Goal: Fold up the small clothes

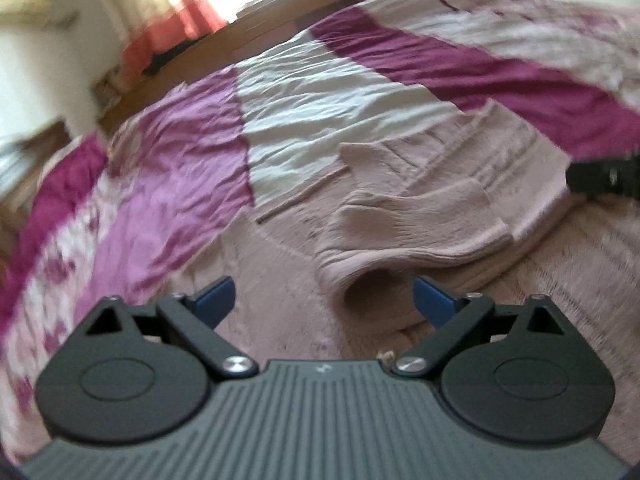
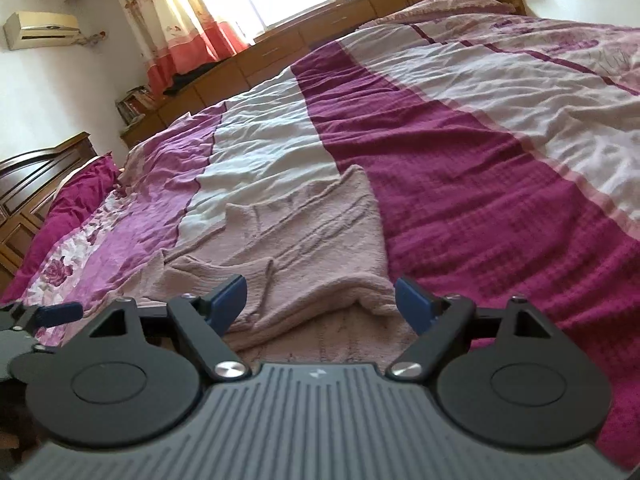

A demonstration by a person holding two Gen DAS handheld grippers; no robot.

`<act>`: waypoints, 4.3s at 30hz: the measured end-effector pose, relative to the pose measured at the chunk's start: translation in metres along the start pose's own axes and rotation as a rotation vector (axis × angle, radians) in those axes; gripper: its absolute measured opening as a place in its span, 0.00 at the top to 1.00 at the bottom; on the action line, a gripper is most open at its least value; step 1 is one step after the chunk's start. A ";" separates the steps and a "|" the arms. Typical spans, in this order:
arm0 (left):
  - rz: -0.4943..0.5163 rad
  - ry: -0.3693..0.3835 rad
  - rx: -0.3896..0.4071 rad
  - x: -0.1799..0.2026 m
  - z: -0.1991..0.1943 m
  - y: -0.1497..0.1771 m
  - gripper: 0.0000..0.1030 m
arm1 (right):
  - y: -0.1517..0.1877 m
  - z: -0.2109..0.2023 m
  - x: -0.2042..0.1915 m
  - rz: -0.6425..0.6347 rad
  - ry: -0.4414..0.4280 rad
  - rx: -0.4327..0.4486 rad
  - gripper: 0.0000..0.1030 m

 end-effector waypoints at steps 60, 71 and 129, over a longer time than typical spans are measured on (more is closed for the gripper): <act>-0.491 -0.055 -0.220 -0.104 0.036 0.096 0.48 | 0.009 0.016 0.011 -0.007 0.032 -0.029 0.15; -0.584 -0.055 -0.247 -0.139 0.031 0.125 0.47 | 0.008 0.019 0.005 -0.034 0.040 -0.030 0.15; -0.641 -0.155 -0.294 -0.191 -0.011 0.177 0.50 | -0.029 0.026 -0.037 -0.096 0.040 -0.014 0.34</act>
Point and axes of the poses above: each gripper's, at about its wrist camera, not at the fingertips, and z roughly the way its jaws point, x to its right, y to its underside, the point moved 4 cm from there along z, roughly the way its jaws point, and after that the axes turned 14 degrees about z, right-handed, at the moved point
